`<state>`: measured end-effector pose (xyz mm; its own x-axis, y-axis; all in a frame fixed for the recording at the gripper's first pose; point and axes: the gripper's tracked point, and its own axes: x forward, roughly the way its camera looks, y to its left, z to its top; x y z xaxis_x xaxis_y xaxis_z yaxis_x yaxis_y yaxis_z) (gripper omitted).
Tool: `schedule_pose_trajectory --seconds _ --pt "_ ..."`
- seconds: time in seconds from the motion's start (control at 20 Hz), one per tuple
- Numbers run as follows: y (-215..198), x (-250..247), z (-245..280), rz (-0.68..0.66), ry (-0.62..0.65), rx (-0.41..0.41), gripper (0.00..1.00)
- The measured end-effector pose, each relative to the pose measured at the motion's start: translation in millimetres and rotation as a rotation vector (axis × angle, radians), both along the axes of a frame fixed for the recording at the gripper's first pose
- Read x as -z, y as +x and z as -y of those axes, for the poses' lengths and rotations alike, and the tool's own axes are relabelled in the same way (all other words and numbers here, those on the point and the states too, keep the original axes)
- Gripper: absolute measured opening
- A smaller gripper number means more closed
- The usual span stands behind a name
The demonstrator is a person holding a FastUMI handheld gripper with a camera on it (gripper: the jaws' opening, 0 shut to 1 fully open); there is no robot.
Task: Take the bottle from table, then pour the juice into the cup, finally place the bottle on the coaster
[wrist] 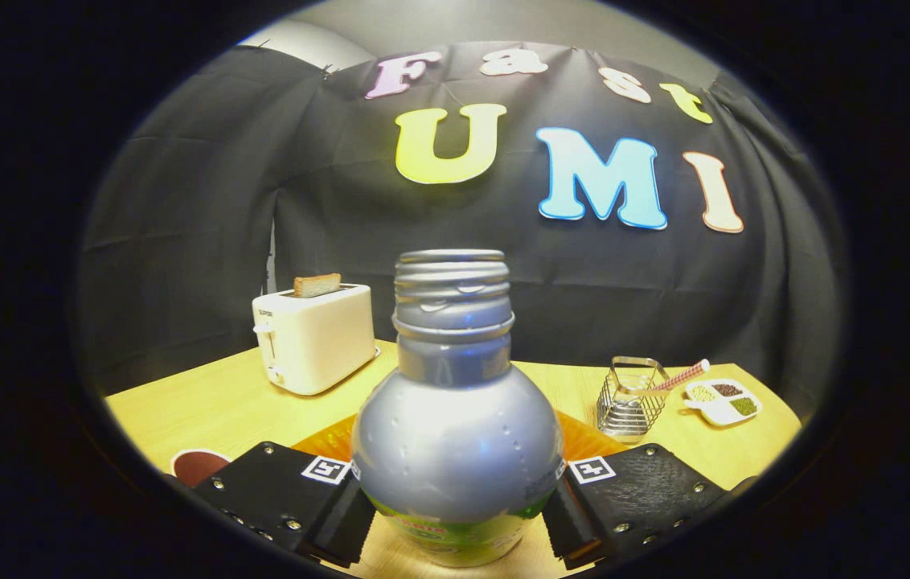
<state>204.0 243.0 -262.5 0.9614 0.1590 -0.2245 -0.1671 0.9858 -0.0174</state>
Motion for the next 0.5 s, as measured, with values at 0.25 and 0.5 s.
schedule_pose_trajectory --seconds 0.25,0.5 --pt "13 17 9 0.015 0.003 0.034 0.83" --pt "17 33 10 0.008 0.037 0.043 0.83"
